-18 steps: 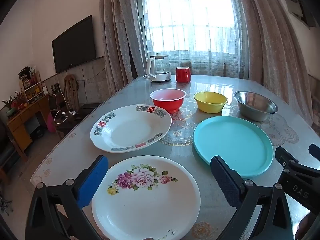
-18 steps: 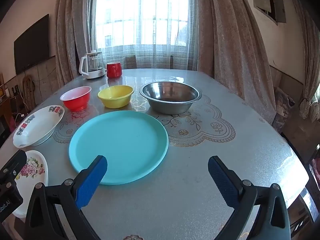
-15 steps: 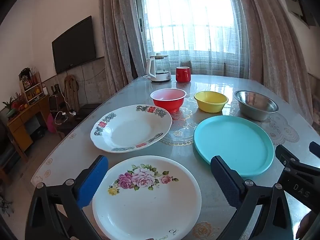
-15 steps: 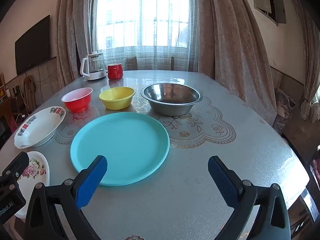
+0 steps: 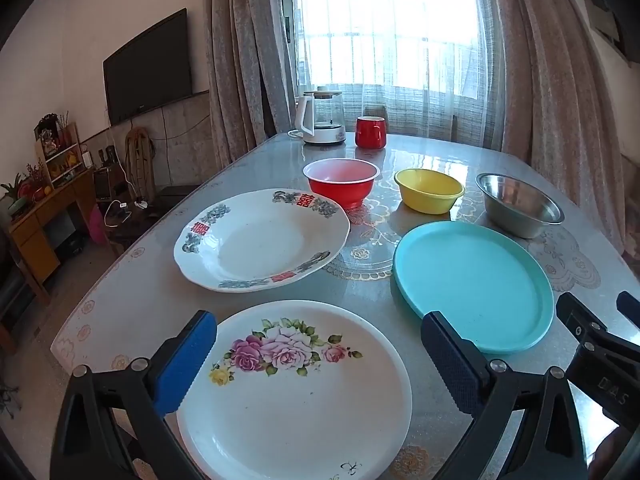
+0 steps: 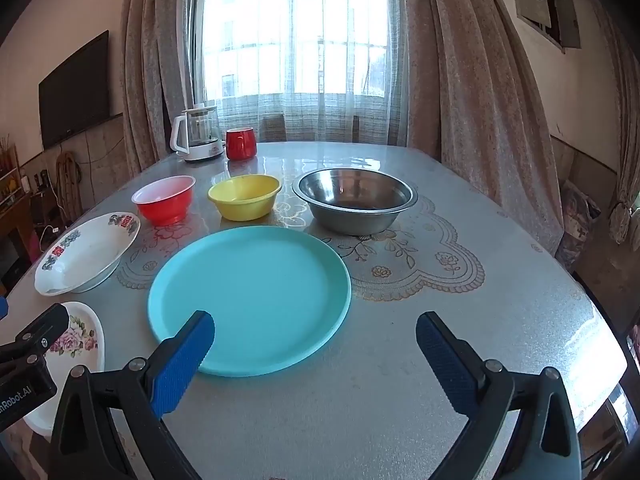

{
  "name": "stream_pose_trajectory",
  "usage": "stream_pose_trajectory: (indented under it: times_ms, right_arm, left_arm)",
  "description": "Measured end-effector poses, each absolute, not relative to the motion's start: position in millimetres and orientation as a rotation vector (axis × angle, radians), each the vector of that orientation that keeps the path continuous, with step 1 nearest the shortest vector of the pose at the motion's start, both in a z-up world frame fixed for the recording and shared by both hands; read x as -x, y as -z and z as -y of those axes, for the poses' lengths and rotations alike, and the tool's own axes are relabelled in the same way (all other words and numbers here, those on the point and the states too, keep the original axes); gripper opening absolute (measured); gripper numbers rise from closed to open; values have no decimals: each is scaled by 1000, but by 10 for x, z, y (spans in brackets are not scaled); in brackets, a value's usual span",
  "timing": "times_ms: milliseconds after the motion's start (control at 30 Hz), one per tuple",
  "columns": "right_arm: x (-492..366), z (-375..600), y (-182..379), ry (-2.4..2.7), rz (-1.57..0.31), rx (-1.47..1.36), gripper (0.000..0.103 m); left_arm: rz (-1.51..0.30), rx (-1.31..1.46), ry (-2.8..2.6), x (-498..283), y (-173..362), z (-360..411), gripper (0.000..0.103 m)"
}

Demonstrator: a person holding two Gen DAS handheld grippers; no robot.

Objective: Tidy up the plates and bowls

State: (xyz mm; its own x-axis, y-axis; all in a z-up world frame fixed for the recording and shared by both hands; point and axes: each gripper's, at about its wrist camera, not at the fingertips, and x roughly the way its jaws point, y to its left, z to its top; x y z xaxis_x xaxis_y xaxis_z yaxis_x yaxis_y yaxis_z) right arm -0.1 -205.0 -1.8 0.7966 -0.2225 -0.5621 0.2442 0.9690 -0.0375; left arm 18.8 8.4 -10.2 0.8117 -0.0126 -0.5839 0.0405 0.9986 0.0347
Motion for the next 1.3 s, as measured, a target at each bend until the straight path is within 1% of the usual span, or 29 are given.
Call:
stream_pose_trajectory:
  times_ms: [1300]
  right_arm:
    - [-40, 2153, 97, 221, -625, -88, 103]
  left_arm:
    - [-635, -76, 35, -219, 111, -63, 103]
